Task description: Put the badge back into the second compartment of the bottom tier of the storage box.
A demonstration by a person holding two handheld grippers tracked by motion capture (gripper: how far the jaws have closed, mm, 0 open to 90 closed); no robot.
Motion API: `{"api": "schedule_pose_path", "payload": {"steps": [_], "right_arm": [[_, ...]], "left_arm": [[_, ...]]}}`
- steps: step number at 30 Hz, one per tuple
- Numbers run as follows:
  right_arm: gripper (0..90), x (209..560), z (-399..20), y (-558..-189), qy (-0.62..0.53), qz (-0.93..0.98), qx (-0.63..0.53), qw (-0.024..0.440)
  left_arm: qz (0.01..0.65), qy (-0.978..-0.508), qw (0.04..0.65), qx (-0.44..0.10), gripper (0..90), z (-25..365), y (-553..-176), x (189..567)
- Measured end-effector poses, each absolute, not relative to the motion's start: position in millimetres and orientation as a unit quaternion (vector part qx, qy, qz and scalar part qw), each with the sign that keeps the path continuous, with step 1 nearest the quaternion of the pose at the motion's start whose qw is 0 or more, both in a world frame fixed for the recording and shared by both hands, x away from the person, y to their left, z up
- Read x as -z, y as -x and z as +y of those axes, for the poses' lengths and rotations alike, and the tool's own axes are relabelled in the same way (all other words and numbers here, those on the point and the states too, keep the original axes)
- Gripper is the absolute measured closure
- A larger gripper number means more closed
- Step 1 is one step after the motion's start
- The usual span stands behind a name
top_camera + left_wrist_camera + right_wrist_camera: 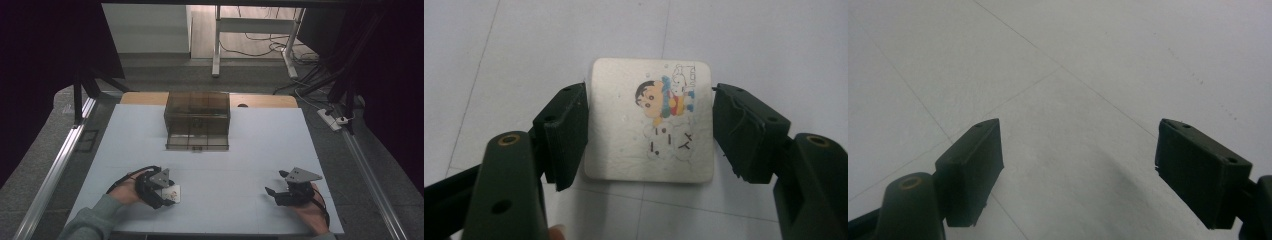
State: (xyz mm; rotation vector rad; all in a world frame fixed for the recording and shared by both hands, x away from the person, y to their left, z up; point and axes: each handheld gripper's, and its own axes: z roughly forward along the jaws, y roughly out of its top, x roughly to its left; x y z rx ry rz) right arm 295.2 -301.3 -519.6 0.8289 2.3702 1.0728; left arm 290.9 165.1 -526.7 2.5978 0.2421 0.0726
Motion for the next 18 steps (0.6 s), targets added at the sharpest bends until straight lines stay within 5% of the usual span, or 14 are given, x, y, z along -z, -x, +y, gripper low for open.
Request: {"api": "schedule_pose_path", "payload": {"steps": [18], "right_arm": [[19.3, 519, -303, -295, -0.299, 0.846, -0.396, 0.197]], "left_arm": [[0.118, -0.948, 0.290, -0.055, 32.4, 170, -288, 515]]}}
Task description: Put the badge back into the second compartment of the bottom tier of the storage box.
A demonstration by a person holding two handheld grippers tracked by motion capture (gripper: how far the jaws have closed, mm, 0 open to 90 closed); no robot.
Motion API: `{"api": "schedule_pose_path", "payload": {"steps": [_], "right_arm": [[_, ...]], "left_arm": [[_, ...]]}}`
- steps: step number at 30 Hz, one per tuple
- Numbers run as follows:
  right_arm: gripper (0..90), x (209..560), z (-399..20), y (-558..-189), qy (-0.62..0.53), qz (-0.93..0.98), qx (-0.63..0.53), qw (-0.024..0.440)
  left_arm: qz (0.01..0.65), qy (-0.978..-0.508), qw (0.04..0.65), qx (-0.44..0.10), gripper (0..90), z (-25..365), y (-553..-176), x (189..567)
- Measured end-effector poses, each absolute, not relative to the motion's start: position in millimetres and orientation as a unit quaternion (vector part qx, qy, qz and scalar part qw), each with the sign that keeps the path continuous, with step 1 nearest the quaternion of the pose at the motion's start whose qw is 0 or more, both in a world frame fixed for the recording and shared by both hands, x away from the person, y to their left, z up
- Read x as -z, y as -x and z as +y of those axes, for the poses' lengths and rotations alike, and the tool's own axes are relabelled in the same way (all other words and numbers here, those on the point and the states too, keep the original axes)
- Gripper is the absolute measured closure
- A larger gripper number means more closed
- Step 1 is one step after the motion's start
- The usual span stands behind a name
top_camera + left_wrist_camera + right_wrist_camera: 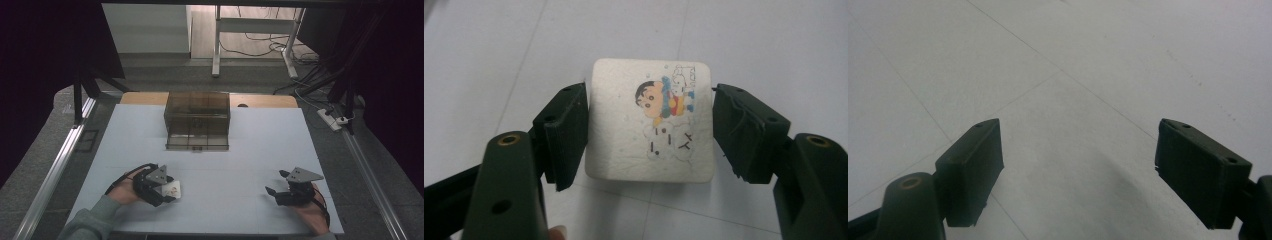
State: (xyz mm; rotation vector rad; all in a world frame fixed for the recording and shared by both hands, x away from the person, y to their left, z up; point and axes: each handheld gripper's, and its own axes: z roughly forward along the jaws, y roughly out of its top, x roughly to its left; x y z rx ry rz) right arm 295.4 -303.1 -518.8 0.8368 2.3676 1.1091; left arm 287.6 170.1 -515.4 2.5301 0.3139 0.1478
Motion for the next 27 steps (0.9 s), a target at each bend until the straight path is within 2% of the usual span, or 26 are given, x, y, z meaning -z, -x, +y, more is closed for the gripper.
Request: {"api": "schedule_pose_path", "payload": {"steps": [27], "right_arm": [[19.4, 519, -303, -295, -0.300, 0.845, -0.395, 0.199]], "left_arm": [[0.172, -0.915, 0.355, -0.087, 32.4, 184, -286, 497]]}}
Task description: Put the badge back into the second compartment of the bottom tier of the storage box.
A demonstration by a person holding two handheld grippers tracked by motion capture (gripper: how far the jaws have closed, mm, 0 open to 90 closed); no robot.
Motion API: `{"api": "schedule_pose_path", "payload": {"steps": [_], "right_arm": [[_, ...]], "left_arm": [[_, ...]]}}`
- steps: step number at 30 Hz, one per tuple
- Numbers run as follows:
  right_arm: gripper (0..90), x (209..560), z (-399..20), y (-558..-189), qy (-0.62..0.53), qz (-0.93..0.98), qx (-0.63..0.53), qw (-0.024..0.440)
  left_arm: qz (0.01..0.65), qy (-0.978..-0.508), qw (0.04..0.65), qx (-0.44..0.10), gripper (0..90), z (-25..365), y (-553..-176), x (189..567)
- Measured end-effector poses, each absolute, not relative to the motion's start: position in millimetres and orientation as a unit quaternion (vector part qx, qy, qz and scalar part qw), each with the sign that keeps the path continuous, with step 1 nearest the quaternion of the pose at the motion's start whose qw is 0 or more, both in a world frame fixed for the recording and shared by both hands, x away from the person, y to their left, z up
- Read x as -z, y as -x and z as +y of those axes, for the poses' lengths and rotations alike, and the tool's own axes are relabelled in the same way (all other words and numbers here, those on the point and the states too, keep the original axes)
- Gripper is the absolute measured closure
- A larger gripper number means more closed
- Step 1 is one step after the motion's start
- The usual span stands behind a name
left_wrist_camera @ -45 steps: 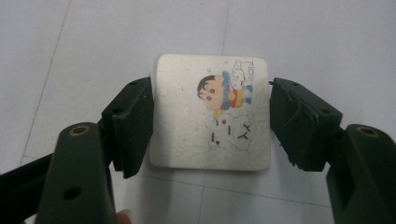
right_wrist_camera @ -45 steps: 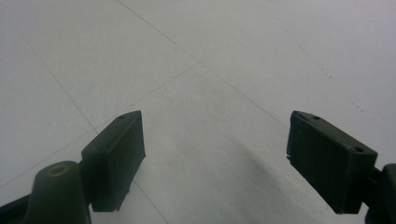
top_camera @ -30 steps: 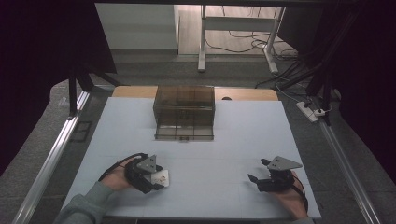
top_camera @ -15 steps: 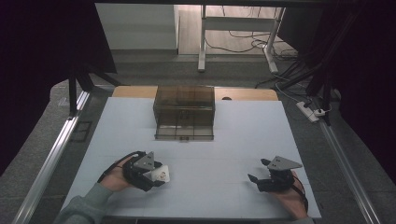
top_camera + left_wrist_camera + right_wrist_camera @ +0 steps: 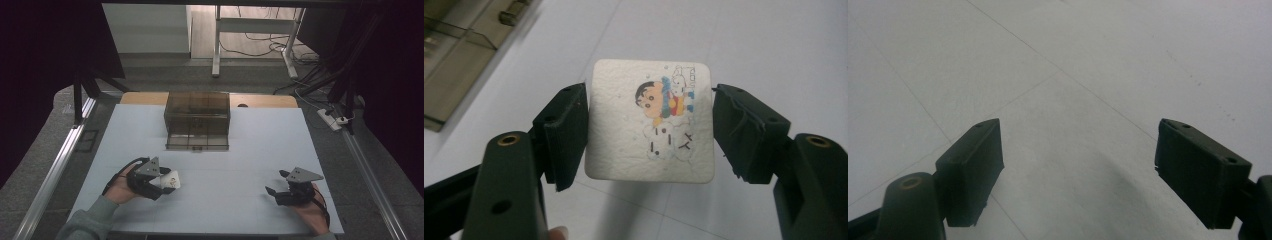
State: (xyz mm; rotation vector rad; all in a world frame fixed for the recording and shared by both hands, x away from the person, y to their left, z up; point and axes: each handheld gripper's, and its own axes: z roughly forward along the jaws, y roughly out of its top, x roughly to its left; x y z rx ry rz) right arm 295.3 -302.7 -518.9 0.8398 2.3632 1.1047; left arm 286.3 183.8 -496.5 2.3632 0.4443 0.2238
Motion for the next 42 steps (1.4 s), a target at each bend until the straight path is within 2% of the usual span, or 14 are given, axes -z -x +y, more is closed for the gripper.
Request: {"api": "schedule_pose_path", "payload": {"steps": [13, 42], "right_arm": [[19.5, 519, -302, -295, -0.302, 0.845, -0.393, 0.202], [19.9, 520, -302, -295, -0.301, 0.846, -0.390, 0.205]], "left_arm": [[0.191, -0.903, 0.370, -0.106, 32.4, 188, -286, 491], [0.191, -0.897, 0.380, -0.125, 32.4, 185, -285, 481]]}}
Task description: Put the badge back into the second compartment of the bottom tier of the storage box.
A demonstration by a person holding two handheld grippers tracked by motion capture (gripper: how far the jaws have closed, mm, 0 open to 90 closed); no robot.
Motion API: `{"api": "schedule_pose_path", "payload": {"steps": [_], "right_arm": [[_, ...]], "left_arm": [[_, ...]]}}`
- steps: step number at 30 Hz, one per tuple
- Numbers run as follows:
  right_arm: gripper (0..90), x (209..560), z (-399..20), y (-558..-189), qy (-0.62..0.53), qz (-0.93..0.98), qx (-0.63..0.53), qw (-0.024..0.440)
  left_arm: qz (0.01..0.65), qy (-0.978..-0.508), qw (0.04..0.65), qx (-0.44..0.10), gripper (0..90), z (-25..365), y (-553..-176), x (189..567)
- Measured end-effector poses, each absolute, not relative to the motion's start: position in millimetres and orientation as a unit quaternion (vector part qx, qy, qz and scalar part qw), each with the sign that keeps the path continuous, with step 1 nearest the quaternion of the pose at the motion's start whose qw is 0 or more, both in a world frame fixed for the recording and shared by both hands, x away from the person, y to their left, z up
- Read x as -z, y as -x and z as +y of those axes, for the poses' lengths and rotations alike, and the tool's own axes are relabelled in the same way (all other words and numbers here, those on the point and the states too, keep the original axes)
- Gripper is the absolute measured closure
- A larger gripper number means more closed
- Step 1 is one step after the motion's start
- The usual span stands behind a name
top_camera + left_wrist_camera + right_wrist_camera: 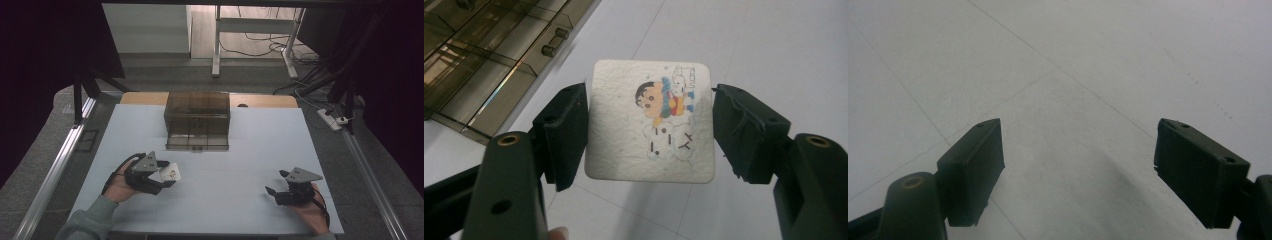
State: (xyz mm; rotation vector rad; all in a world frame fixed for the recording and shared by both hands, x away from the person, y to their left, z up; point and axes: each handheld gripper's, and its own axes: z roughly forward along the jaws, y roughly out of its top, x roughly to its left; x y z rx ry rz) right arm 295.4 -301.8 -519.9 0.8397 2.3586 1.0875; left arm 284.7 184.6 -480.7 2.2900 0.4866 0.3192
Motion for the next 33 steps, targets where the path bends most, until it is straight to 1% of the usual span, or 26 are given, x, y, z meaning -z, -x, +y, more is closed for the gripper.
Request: {"api": "schedule_pose_path", "payload": {"steps": [33], "right_arm": [[20.6, 522.3, -299.6, -295.6, -0.299, 0.853, -0.373, 0.209]], "left_arm": [[0.191, -0.897, 0.375, -0.131, 32.3, 177.6, -290.3, 481.1]]}}
